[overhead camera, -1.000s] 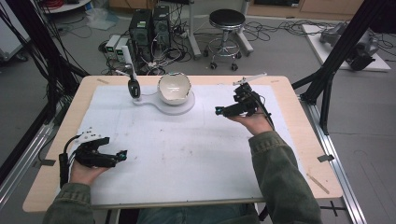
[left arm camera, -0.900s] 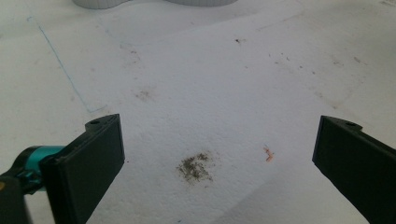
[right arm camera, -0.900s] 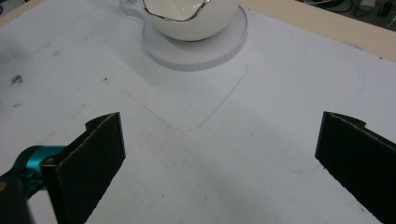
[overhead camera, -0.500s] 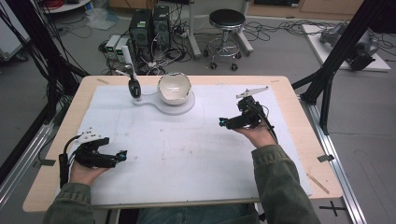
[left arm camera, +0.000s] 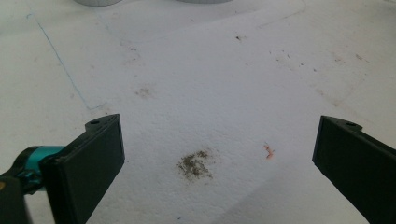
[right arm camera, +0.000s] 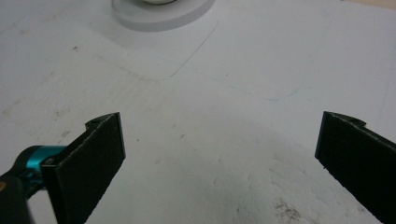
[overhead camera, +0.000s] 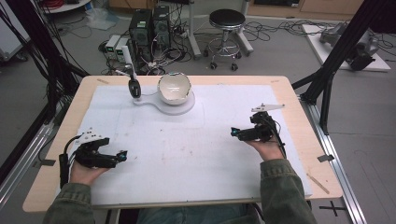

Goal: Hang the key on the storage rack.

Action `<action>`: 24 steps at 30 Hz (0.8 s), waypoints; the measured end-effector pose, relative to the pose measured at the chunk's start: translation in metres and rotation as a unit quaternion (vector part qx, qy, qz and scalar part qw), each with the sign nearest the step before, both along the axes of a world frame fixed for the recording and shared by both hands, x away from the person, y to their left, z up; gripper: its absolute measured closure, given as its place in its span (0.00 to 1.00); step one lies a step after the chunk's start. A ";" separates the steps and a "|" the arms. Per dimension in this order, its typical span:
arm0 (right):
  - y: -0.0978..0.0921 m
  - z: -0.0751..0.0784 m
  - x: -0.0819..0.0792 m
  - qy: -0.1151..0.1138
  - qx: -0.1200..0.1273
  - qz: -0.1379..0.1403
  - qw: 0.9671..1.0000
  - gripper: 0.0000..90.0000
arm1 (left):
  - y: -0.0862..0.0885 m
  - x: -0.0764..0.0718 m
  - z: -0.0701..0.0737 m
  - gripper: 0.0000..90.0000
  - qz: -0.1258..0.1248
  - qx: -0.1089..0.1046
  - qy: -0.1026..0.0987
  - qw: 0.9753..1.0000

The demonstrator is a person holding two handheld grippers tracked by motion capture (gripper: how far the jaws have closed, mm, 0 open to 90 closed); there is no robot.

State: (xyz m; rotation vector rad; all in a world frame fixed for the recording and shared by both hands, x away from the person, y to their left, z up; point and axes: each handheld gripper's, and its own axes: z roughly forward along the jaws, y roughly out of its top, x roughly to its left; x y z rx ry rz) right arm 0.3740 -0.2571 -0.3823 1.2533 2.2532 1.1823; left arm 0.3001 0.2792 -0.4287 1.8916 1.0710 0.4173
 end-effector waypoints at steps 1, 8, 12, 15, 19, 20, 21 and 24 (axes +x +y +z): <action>-0.004 -0.002 -0.003 -0.010 0.007 -0.009 1.000 0.01 | 0.000 0.000 0.000 0.03 0.000 0.000 0.000 1.000; -0.030 -0.014 -0.026 -0.082 0.029 -0.054 0.995 0.01 | 0.002 0.000 0.000 0.03 0.002 0.000 -0.002 1.000; -0.035 -0.017 -0.038 -0.114 0.028 -0.063 0.991 0.01 | 0.002 0.001 0.000 0.03 0.001 0.002 0.000 1.000; -0.035 -0.021 -0.043 -0.124 0.015 -0.066 0.990 0.01 | 0.002 0.001 0.000 0.03 0.002 0.002 0.000 1.000; -0.037 -0.025 -0.045 -0.120 0.021 -0.063 0.991 0.01 | 0.002 0.000 0.000 0.03 0.002 0.003 0.000 1.000; -0.038 -0.026 -0.046 -0.117 0.024 -0.061 0.991 0.01 | 0.002 0.000 0.000 0.03 0.002 0.003 0.000 1.000; -0.039 -0.026 -0.047 -0.115 0.027 -0.061 0.991 0.01 | 0.002 0.000 0.000 0.03 0.002 0.003 0.001 1.000; -0.043 -0.029 -0.049 -0.115 0.033 -0.066 0.991 0.01 | 0.002 0.001 0.000 0.03 0.002 0.003 0.000 1.000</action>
